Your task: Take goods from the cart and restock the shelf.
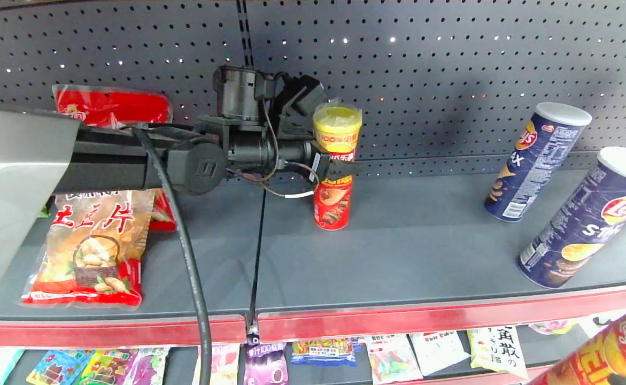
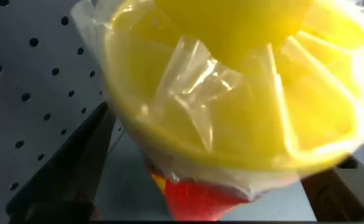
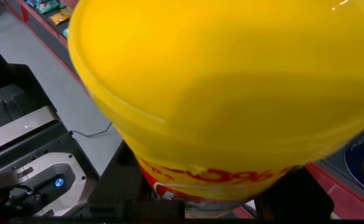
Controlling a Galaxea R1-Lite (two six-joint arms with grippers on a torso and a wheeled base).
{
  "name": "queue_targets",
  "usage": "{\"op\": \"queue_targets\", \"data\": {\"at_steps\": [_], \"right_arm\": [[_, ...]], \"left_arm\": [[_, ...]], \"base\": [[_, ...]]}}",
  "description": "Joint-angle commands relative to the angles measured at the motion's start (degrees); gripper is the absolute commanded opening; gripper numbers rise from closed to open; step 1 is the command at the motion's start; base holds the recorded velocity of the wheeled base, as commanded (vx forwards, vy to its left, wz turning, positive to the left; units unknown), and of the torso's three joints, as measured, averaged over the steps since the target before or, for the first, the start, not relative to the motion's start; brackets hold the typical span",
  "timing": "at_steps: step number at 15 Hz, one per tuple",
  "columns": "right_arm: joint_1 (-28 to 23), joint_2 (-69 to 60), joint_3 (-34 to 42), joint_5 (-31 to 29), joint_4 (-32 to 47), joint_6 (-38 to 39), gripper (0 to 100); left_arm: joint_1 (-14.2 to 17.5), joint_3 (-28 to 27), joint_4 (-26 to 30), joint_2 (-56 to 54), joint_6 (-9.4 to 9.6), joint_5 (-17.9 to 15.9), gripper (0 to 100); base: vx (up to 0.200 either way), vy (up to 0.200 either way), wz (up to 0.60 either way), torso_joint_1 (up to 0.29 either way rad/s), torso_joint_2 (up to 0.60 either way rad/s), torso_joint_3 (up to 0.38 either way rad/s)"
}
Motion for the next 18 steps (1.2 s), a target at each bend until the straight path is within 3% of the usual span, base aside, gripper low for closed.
{"op": "queue_targets", "data": {"at_steps": [1,6,9,10,11,13,18], "right_arm": [[0.0,0.2,0.2,0.0,0.0,0.0,0],[0.0,-0.3,0.7,0.0,0.0,0.0,0],[0.0,-0.5,0.6,0.0,-0.1,0.0,0],[0.0,-0.5,0.6,0.0,-0.1,0.0,0],[0.0,-0.7,0.8,0.0,-0.1,0.0,0],[0.0,-0.7,0.7,0.0,-0.1,0.0,0],[0.0,-1.0,0.7,0.0,-0.2,0.1,0]], "left_arm": [[0.0,-0.3,0.1,0.1,0.11,-0.2,0],[-0.2,2.4,0.0,-2.8,0.11,-0.2,0],[-1.2,11.8,0.0,-10.2,0.02,-0.2,0],[-1.3,12.0,0.0,-10.4,0.02,-0.2,0],[-2.9,18.1,-0.1,-15.1,-0.42,-0.1,0],[-4.5,24.4,-0.1,-19.0,-0.33,0.3,0],[-6.3,35.2,-6.8,-23.5,-0.86,2.0,0]], "base": [[0.0,0.0,0.0,0.0,0.0,0.0],[0.0,0.0,0.0,0.0,0.0,0.0],[0.0,0.0,0.0,0.0,0.0,0.0],[0.0,0.0,0.0,0.0,0.0,0.0],[0.0,0.0,0.0,0.0,0.0,0.0],[0.0,0.0,0.0,0.0,0.0,0.0],[0.0,0.0,0.0,0.0,0.0,0.0]]}}
